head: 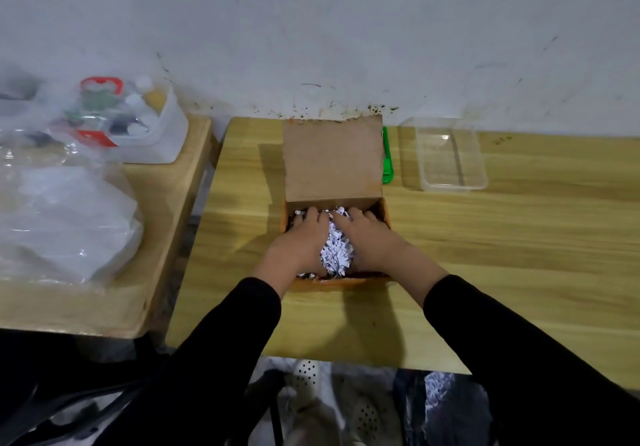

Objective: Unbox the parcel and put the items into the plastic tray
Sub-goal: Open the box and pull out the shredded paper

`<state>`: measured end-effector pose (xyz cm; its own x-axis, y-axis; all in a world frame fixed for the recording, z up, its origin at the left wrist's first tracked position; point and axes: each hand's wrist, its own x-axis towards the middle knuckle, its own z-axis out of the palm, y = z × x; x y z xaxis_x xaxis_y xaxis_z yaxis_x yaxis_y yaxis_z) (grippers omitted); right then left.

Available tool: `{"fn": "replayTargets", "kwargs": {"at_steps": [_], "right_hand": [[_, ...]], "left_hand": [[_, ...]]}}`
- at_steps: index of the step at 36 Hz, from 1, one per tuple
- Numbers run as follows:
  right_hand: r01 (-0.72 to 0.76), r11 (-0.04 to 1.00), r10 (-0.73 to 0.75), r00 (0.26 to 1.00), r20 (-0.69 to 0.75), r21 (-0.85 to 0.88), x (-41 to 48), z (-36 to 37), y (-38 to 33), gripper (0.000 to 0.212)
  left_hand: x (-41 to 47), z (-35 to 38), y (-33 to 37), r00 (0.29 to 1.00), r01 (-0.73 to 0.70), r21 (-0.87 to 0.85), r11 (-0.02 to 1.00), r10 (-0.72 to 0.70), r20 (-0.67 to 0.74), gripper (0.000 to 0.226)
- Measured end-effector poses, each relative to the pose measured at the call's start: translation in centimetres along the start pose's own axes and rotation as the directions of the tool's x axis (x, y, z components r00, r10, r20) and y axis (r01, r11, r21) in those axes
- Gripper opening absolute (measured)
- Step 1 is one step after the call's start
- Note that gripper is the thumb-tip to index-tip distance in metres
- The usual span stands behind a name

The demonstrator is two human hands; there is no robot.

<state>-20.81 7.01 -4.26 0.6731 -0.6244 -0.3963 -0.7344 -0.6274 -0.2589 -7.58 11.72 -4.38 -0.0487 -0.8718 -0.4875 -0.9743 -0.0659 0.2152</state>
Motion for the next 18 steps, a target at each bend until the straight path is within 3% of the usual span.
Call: {"fn": "replayTargets", "kwargs": {"at_steps": [7,18], "right_hand": [[0.018,0.999,-0.019,0.999,-0.037,-0.037,-0.1,-0.4,-0.1,0.065],[0.028,0.995,-0.037,0.994,-0.099,-0.098,-1.0,-0.5,-0.4,0.057]], "left_hand": [[0.0,-0.7,0.2,0.999,0.018,0.014,1.0,-0.019,0.039,0.079],[-0.2,-1.1,0.4,0.995,0.04,-0.061,0.997,-0.034,0.096,0.087]]}}
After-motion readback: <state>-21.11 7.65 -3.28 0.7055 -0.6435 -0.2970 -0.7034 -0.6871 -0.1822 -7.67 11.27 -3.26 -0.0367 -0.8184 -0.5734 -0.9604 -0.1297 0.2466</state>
